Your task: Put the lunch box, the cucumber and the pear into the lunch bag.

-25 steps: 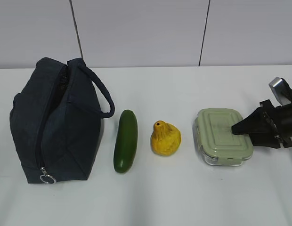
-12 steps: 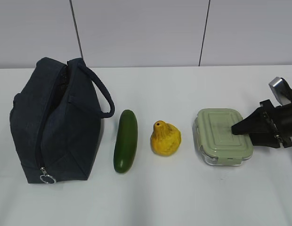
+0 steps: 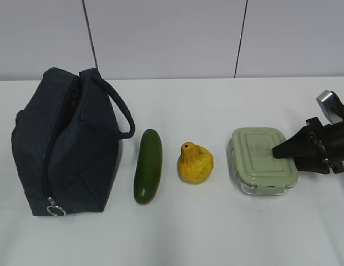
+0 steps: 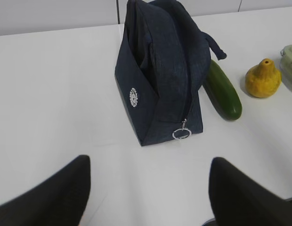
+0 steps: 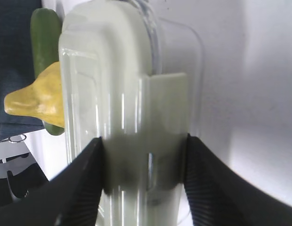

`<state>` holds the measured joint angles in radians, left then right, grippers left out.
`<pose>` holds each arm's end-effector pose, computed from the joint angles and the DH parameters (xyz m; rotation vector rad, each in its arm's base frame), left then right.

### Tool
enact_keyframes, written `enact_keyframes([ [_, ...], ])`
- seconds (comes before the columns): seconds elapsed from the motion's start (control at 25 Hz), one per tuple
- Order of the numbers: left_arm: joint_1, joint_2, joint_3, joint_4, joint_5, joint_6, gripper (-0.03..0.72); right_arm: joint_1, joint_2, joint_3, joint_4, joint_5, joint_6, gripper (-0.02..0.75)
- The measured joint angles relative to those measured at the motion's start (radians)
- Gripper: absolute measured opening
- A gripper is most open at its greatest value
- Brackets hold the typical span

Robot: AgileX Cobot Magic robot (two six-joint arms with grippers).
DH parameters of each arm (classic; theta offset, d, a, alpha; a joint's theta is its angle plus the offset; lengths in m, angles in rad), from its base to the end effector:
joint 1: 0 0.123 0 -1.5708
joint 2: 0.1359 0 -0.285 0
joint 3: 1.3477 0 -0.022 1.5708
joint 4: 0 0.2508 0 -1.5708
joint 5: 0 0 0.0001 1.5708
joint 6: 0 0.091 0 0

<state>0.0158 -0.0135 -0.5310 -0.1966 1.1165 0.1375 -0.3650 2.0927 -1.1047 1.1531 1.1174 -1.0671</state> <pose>-0.0137 -0.0162 0.2824 0.1450 2.0376 -0.1393 0.3498 -0.0536 0.1138 0.1145 2.5591 1.2798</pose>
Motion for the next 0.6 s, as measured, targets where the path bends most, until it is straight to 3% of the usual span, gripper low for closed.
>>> enact_keyframes([
  [0.6, 0.0, 0.0, 0.0, 0.0, 0.0, 0.0, 0.466, 0.0, 0.011, 0.0, 0.027, 0.018, -0.037, 0.386],
])
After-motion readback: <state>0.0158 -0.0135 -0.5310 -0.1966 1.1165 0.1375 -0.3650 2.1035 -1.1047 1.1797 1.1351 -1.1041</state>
